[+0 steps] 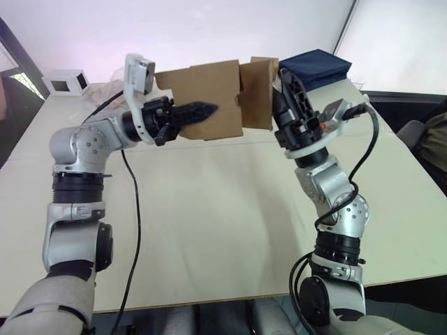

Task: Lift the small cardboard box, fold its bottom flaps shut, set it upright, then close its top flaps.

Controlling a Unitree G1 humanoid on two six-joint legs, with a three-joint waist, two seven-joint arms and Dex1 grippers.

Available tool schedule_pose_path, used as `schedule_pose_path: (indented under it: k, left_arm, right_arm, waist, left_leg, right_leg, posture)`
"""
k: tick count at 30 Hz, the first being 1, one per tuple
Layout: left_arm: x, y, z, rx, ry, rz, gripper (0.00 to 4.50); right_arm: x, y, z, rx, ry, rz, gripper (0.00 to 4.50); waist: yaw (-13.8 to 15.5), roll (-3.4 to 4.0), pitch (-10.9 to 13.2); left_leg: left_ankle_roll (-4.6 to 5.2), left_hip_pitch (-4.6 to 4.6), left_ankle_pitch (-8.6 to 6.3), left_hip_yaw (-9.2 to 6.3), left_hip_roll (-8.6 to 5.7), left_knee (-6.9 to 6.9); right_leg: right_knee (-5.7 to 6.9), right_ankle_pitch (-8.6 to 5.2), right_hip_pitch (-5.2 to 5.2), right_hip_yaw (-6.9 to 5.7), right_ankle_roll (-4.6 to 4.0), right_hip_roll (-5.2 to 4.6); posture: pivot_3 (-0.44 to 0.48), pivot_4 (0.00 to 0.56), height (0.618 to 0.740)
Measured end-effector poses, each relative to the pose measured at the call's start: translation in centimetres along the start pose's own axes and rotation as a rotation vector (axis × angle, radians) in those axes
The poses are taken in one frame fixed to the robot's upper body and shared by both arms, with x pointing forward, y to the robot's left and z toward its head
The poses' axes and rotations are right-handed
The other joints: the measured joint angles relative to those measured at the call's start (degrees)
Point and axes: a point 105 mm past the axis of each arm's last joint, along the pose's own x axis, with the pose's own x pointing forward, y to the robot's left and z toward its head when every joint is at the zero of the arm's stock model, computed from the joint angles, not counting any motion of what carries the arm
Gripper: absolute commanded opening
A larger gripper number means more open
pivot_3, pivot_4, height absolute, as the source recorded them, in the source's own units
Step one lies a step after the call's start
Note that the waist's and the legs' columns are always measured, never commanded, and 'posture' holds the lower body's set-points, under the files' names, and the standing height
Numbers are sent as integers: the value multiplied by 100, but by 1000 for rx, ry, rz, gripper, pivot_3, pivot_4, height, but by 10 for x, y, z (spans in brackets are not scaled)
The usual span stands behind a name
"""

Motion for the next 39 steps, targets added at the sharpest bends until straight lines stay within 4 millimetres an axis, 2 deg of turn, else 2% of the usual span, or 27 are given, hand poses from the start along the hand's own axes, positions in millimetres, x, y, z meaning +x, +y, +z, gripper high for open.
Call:
schedule_pose_path:
  k: [8, 24, 28, 33, 39]
  left_arm:
    - [-1, 1, 0, -6, -3, 4, 0]
    - [-1, 3, 0, -8, -3, 16, 0]
    - [-1, 3, 0, -6, -4, 15, 0]
    - [-1, 5, -1, -7, -18, 16, 0]
    - [-2, 7, -1, -12, -20, 22, 0]
  right_arm:
    - [-2, -12, -15, -74, 67, -77, 2660]
    - [1, -27, -21, -218, 80, -162, 2660]
    - [4, -21, -25, -218, 95, -127, 2660]
    - [7, 0, -35, -205, 132, -22, 2660]
    - [3, -1, -37, -208, 145, -21, 2660]
  waist:
    - [-2, 0, 0]
    - [-2, 0, 0]
    - [1, 0, 0]
    - [1, 0, 0]
    - [-1, 0, 0]
  left_leg:
    - [0, 0, 0, 0, 0, 0]
    - [0, 0, 0, 0, 0, 0]
    - [0, 0, 0, 0, 0, 0]
    - [0, 0, 0, -1, 0, 0]
    - [0, 0, 0, 0, 0, -1]
  right_leg:
    - [0, 0, 0, 0, 0, 1]
    - [0, 0, -1, 0, 0, 1]
    - [0, 0, -1, 0, 0, 1]
    - [-1, 0, 0, 0, 0, 1]
    - [-1, 0, -1, 0, 0, 1]
  posture:
    - [0, 150, 740]
    - [0, 150, 740]
    - [0, 150, 740]
    - [0, 150, 740]
    - [0, 150, 740]
